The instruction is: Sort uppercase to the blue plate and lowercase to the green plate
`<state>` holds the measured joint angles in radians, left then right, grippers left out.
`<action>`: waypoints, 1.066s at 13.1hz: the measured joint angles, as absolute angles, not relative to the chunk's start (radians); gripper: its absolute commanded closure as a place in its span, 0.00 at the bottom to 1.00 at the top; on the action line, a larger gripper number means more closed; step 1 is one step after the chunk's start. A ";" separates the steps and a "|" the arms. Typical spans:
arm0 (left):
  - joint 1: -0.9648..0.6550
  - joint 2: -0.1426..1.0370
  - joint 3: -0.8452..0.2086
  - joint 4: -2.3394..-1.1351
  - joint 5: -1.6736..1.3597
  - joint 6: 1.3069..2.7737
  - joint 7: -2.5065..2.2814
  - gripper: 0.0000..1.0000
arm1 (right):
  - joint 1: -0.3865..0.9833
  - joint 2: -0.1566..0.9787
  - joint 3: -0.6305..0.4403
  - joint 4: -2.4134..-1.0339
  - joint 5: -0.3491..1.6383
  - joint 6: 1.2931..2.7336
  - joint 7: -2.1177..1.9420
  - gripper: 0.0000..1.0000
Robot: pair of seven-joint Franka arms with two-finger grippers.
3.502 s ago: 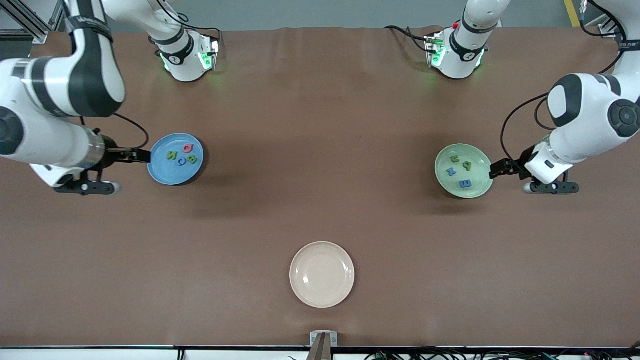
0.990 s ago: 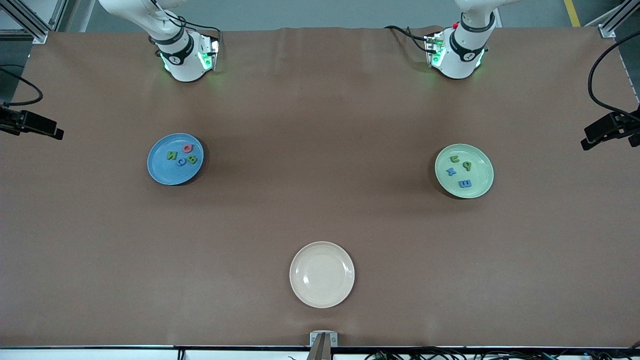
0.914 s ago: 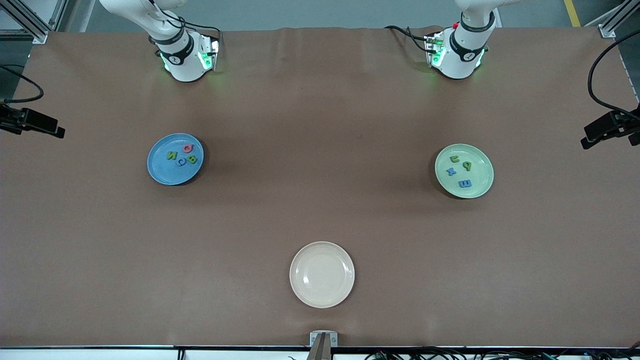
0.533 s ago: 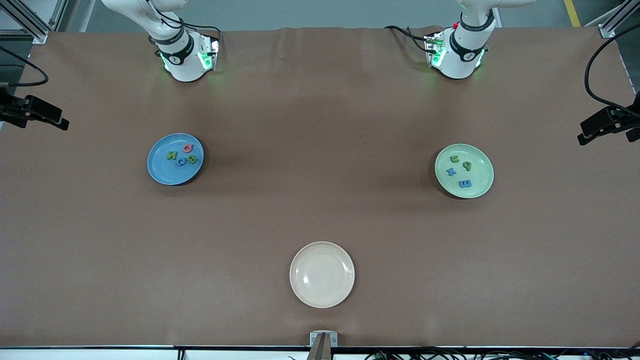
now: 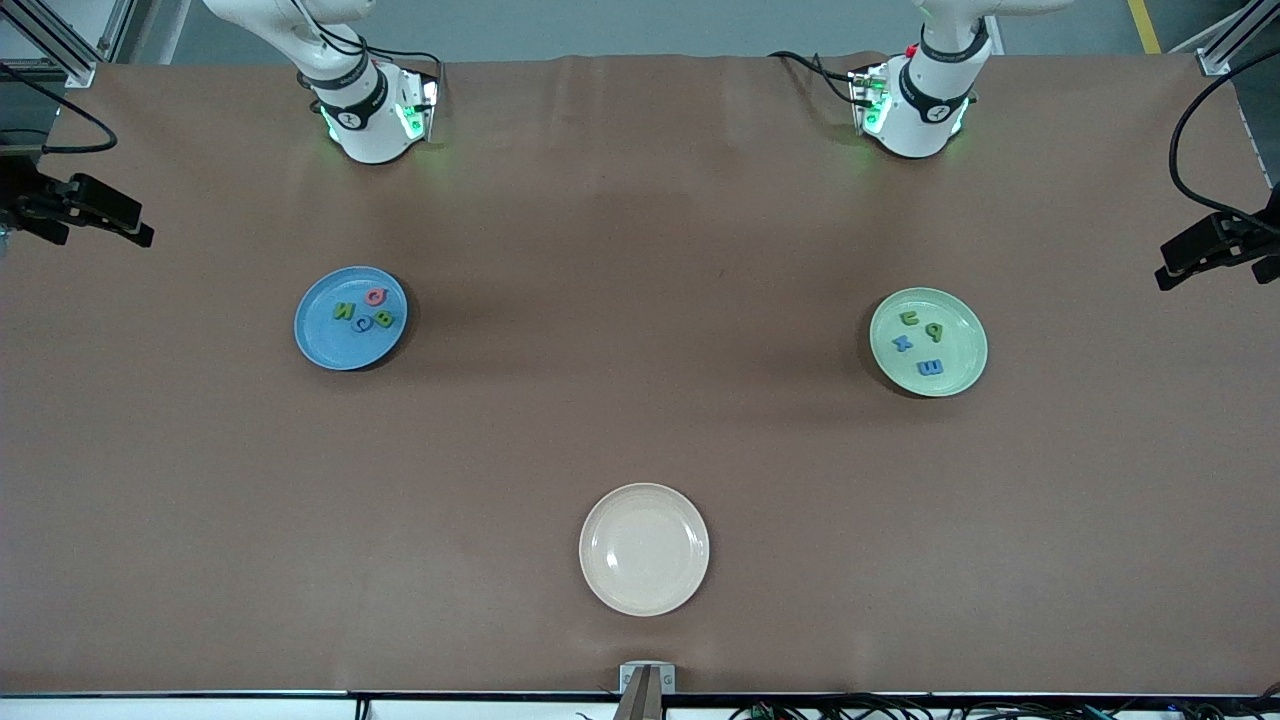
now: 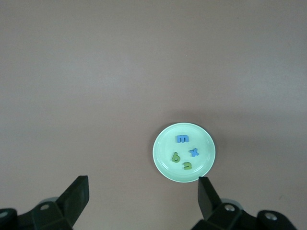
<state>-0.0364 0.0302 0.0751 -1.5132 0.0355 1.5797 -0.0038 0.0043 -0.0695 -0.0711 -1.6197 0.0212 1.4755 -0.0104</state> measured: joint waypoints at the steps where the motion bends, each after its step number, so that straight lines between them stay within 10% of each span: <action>1: -0.036 0.030 0.075 -1.513 0.032 1.580 -0.004 0.00 | -0.001 -0.069 -0.069 -1.620 0.021 1.476 -0.010 0.00; 14: -0.041 -0.052 0.069 -1.536 -0.030 1.568 -0.004 0.00 | -0.034 -0.075 -0.029 -1.621 0.021 1.477 -0.010 0.00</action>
<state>-0.0410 -0.0519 0.0692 -1.5357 -0.0301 1.5678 -0.0036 -0.0337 -0.0753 -0.0287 -1.6205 0.0211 1.4765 -0.0105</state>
